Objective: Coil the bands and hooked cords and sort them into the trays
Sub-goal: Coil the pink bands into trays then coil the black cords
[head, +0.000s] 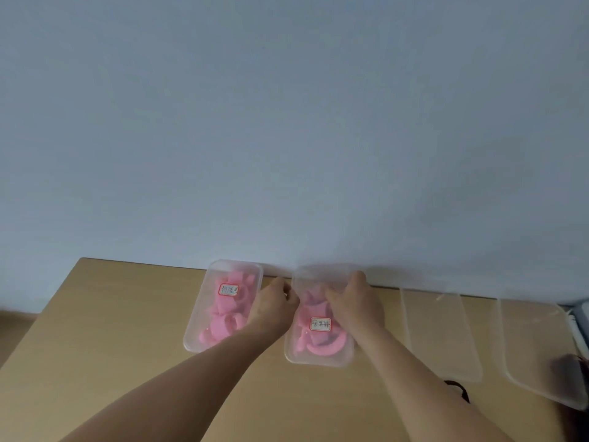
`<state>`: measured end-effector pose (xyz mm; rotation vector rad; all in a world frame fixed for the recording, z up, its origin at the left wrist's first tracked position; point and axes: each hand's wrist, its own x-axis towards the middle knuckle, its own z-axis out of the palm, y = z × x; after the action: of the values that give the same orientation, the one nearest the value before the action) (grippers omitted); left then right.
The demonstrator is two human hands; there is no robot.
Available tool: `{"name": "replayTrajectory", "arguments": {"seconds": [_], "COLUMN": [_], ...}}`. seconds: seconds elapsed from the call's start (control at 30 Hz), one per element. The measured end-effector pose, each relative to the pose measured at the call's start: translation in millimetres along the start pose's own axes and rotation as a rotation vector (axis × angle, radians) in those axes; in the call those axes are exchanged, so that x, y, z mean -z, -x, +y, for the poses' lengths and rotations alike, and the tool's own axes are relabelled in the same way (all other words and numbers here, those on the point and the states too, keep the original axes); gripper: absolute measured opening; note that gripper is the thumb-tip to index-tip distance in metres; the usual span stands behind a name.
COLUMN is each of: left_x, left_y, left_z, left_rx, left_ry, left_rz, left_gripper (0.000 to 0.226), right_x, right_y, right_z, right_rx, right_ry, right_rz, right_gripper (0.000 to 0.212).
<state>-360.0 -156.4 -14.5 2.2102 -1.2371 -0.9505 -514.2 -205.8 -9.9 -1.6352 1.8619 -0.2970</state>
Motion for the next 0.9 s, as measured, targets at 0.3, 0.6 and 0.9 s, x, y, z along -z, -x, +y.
{"name": "replayTrajectory", "arguments": {"seconds": [0.3,0.6,0.9], "left_x": [-5,-21,-45], "left_y": [-3,0,26], "left_z": [2,13,20], "left_rx": [0.064,-0.386,-0.519], "left_ry": [0.137,-0.518,-0.689], "left_rz": [-0.006,0.141,0.097], "left_gripper": [0.006,0.051,0.06], "right_x": [-2,-5,-3], "right_y": [-5,-14,-19], "right_z": [21,32,36], "right_rx": [0.0,-0.024,-0.014], "right_ry": [-0.187,-0.283,-0.313], "right_rz": [0.133,0.069,0.023], "right_gripper": [0.022,0.013,0.014]}}
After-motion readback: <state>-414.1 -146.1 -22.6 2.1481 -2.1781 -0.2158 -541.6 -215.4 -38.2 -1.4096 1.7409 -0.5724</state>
